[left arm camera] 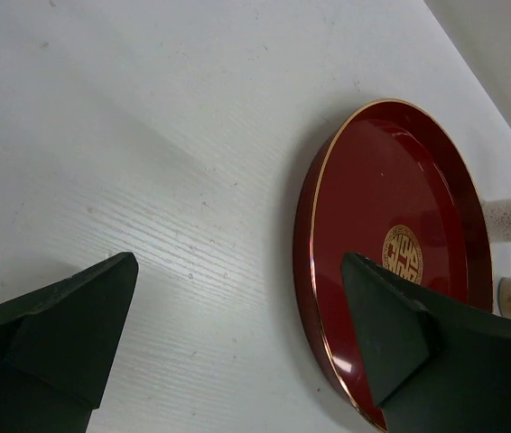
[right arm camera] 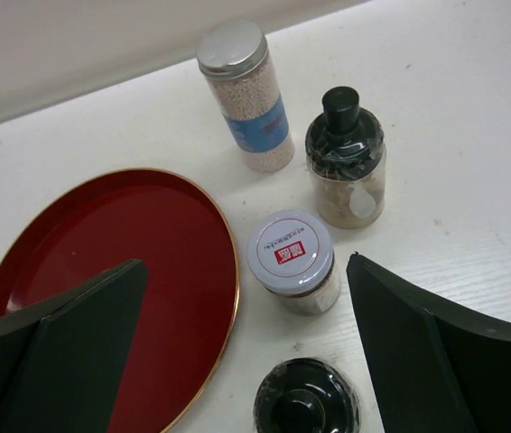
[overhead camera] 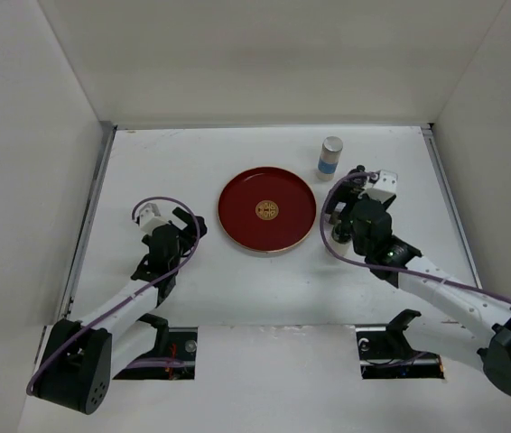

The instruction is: Organize the condiment bottles

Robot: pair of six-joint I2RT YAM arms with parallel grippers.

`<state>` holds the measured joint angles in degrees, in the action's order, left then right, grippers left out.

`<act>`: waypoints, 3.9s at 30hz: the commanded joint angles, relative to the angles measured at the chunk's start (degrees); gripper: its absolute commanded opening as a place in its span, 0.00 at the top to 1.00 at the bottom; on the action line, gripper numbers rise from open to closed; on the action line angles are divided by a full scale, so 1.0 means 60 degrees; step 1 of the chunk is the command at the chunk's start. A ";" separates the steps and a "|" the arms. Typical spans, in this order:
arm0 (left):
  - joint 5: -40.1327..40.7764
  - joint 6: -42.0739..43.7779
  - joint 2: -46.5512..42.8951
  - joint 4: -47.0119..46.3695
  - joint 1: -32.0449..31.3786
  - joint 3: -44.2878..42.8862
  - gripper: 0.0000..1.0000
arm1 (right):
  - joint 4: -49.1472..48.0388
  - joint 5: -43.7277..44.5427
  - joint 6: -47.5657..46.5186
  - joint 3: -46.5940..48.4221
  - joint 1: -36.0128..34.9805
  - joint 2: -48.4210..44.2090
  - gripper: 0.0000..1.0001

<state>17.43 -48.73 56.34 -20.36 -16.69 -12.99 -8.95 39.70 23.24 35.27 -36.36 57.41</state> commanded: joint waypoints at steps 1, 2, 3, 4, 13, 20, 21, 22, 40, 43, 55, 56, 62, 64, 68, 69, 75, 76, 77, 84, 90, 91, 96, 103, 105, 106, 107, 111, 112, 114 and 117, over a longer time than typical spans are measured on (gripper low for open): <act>0.0024 0.0124 -0.0131 -0.0488 -0.0053 -0.0208 0.00 | -0.0442 -0.0362 -0.0227 0.0757 0.0178 0.0363 0.00; 0.0039 0.0124 -0.0132 -0.0518 -0.0038 -0.0193 0.00 | -0.0485 -0.0435 -0.0227 0.0860 0.0222 0.0494 0.00; 0.0010 0.0153 -0.0132 -0.0547 -0.0053 -0.0193 0.00 | -0.0515 -0.0537 -0.0270 0.0948 0.0252 0.0612 0.00; -0.0034 0.0153 -0.0117 -0.0547 -0.0067 -0.0193 0.00 | -0.0515 -0.0669 -0.0285 0.1093 0.0310 0.0787 0.00; -0.0180 0.0212 0.0103 -0.0898 -0.0111 -0.0105 0.00 | -0.0252 -0.1724 -0.0783 0.3084 0.1319 0.2720 0.68; -0.0225 0.0226 0.0074 -0.0942 -0.0053 -0.0047 0.00 | 0.0422 -0.2251 -0.0973 0.5209 0.2419 0.4770 0.13; -0.0166 0.0212 0.0030 -0.0957 -0.0038 -0.0032 0.00 | 0.0538 -0.2426 -0.1061 0.5574 0.2536 0.5150 0.07; -0.0166 0.0226 0.0044 -0.0972 -0.0024 -0.0032 0.00 | 0.0656 -0.2515 -0.1091 0.5824 0.2595 0.5386 0.04; -0.0284 0.0211 0.0220 -0.1074 -0.0009 -0.0046 0.00 | 0.0995 -0.3116 -0.1750 0.8683 0.3006 0.9050 0.16; -0.0297 0.0226 0.0293 -0.1206 -0.0024 -0.0032 0.00 | 0.0133 -0.3044 -0.1954 0.8304 0.2962 0.8759 0.40; -0.0195 0.0168 0.0176 -0.1280 -0.0024 0.0042 0.00 | -0.1248 -0.3188 -0.2615 0.7042 0.0987 0.6602 0.47; -0.0268 0.0168 0.0191 -0.1265 0.0005 0.0042 0.00 | -0.1306 -0.3262 -0.2513 0.7100 0.0752 0.6793 0.47; -0.0151 0.0168 -0.0059 -0.1192 0.0064 0.0130 0.00 | -0.1233 -0.3570 -0.2190 0.8182 -0.0478 0.8285 0.47; -0.0224 0.0168 -0.0044 -0.1192 0.0079 0.0130 0.00 | -0.1175 -0.3687 -0.2190 0.8549 -0.0670 0.8682 0.47; -0.0180 0.0153 -0.0088 -0.1221 0.0079 0.0159 0.00 | -0.1087 -0.3761 -0.2073 0.9034 -0.0846 0.9312 0.47; -0.0239 0.0153 -0.0073 -0.1192 0.0079 0.0144 0.00 | -0.1072 -0.3775 -0.2072 0.9121 -0.0861 0.9459 0.46; -0.0238 0.0138 -0.0030 -0.1265 0.0050 0.0159 0.00 | -0.0925 -0.3658 -0.2131 0.8976 -0.1081 0.9710 0.17; -0.0268 0.0124 0.0029 -0.1265 0.0050 0.0130 0.00 | -0.0925 -0.3644 -0.2131 0.8918 -0.1095 0.9651 0.12; -0.0283 0.0124 0.0044 -0.1265 0.0021 0.0130 0.00 | -0.0940 -0.3629 -0.2131 0.8772 -0.1139 0.9462 0.07; -0.0298 0.0124 0.0030 -0.1265 0.0064 0.0129 0.00 | -0.1569 -0.3279 -0.1955 0.6417 -0.1140 0.6551 0.00; -0.0327 0.0109 -0.0044 -0.1250 0.0079 0.0159 0.00 | -0.1600 -0.1859 -0.1458 0.2727 -0.0423 0.2963 0.00; -0.0269 0.0109 -0.0044 -0.1294 0.0035 0.0159 0.00 | -0.1396 -0.1479 -0.1356 0.2170 -0.0291 0.2377 0.00; -0.0356 0.0051 0.0308 -0.1309 -0.0067 0.0027 0.00 | 0.1648 -0.0158 -0.0229 0.0848 0.0090 0.0425 0.00; -0.0269 0.0080 0.0235 -0.1324 -0.0082 0.0041 0.00 | 0.2810 -0.0989 0.0915 0.0216 0.0178 0.0567 0.00; -0.0196 0.0094 0.0162 -0.1324 -0.0097 0.0056 0.00 | 0.2606 -0.1415 0.1062 0.0216 0.0223 0.0933 0.00; -0.0181 0.0094 0.0190 -0.1324 -0.0097 0.0056 0.00 | 0.2489 -0.1518 0.1149 0.0216 0.0223 0.1138 0.00; -0.0224 0.0094 0.0220 -0.1295 -0.0097 0.0042 0.00 | 0.2430 -0.1621 0.1179 0.0245 0.0223 0.1358 0.00; -0.0196 0.0109 -0.0028 -0.1279 -0.0053 0.0115 0.00 | 0.2400 -0.1462 0.1223 0.0377 0.0179 0.1945 0.03; -0.0166 0.0109 -0.0015 -0.1323 -0.0053 0.0129 0.00 | 0.2400 -0.1446 0.1238 0.0377 0.0179 0.1989 0.05; -0.0224 0.0094 0.0175 -0.1309 -0.0067 0.0071 0.00 | 0.2517 -0.1432 0.1253 0.0421 0.0208 0.2063 0.09; -0.0254 0.0080 0.0176 -0.1323 -0.0082 0.0071 0.00 | 0.2795 -0.1140 0.1180 0.0450 0.0179 0.2005 0.25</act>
<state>15.88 -48.23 57.76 -25.50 -17.02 -12.36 7.14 31.29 29.41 36.53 -35.29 70.00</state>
